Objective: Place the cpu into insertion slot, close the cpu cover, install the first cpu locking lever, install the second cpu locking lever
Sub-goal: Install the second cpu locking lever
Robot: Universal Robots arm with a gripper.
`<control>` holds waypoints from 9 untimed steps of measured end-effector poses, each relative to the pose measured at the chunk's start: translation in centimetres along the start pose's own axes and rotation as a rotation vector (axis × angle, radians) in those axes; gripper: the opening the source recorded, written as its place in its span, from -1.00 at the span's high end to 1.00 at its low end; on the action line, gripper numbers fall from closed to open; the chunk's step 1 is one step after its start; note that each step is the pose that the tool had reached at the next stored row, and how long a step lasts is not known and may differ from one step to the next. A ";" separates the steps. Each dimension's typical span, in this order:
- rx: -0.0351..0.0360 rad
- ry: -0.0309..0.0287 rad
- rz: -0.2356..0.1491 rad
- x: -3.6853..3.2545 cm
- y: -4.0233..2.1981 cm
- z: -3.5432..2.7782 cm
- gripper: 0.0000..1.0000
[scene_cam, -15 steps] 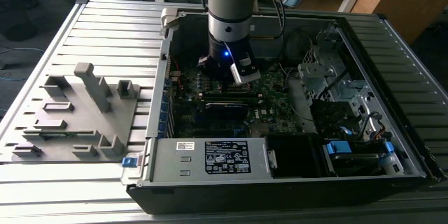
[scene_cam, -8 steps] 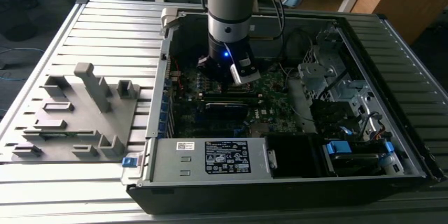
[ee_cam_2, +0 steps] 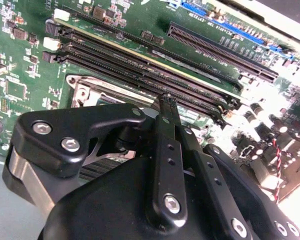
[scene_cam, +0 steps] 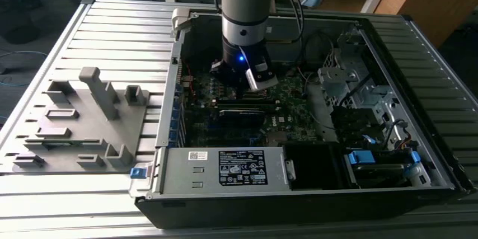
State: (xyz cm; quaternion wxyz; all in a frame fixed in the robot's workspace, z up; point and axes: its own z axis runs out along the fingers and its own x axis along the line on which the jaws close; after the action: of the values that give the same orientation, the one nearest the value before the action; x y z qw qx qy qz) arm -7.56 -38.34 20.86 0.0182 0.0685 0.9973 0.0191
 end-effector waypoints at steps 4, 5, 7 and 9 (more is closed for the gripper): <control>0.0000 0.0002 -0.004 0.00 -0.05 0.05 0.79; -0.0002 0.0002 -0.005 0.00 -0.05 0.10 0.79; -0.0001 0.0003 -0.007 0.01 -0.06 0.25 0.79; -0.0001 0.0003 -0.007 0.04 -0.07 0.38 0.79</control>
State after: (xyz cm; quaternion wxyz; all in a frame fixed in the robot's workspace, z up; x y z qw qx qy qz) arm -7.59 -38.38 20.48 0.0181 0.0651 0.9975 0.0191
